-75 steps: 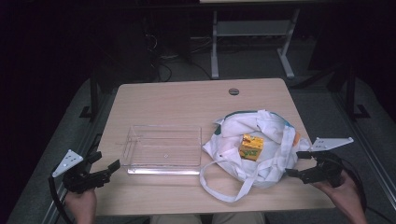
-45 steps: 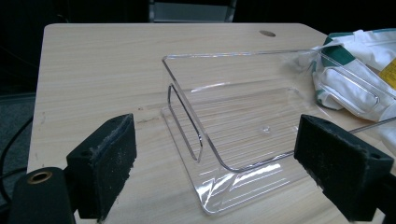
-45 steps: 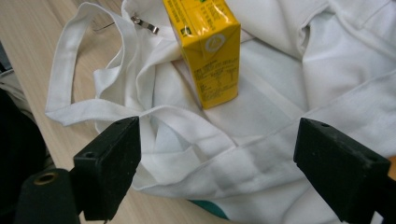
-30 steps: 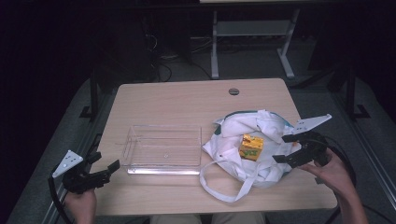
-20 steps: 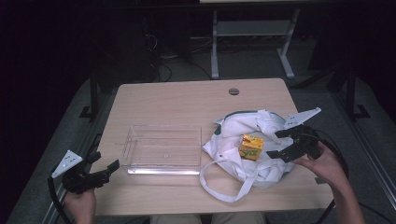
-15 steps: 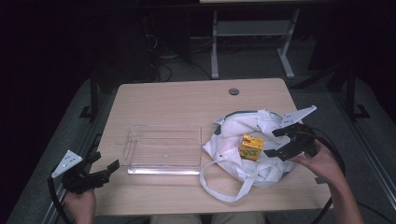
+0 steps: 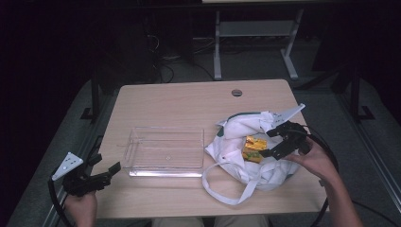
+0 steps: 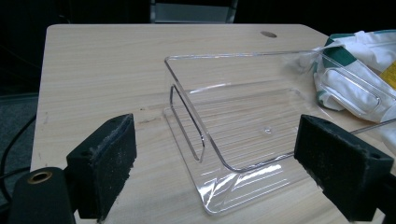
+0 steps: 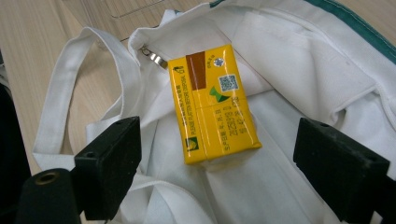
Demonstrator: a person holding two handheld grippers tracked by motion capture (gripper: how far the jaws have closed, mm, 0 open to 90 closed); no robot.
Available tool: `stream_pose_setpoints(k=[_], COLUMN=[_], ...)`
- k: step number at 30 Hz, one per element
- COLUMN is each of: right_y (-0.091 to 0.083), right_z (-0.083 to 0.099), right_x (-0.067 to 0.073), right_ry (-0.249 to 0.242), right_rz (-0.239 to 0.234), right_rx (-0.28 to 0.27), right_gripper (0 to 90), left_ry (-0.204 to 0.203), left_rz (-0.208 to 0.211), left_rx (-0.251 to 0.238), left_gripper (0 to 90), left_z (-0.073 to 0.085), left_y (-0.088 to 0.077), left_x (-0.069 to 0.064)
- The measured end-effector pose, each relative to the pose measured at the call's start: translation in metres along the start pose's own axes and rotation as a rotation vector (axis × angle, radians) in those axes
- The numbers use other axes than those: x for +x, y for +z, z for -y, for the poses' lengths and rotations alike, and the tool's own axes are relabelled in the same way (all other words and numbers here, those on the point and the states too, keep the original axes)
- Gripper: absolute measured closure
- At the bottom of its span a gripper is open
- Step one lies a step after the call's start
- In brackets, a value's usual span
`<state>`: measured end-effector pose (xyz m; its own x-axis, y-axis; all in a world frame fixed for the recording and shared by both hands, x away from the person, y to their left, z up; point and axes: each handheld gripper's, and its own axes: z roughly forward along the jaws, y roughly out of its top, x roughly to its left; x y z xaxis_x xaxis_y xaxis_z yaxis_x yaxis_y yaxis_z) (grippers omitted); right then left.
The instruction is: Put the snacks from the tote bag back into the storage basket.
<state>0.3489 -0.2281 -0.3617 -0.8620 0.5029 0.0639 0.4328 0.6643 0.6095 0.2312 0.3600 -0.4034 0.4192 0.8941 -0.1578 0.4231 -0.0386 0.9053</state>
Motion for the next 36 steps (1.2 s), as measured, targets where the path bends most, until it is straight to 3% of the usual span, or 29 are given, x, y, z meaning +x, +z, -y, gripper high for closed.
stream_pose_setpoints(k=[26,36], right_y=[0.034,0.038], right_z=[-0.016,-0.015], right_x=[-0.003,-0.006], right_ry=[-0.062,-0.084], right_rz=[-0.021,-0.007], right_rx=[0.064,0.073], right_gripper=[23.0,35.0], left_ry=[0.004,0.004], left_rz=[-0.002,-0.002], left_rx=[-0.003,-0.003], left_gripper=[12.6,12.6], left_z=[-0.001,-0.001], left_y=[-0.001,-0.001], left_x=[0.001,0.001])
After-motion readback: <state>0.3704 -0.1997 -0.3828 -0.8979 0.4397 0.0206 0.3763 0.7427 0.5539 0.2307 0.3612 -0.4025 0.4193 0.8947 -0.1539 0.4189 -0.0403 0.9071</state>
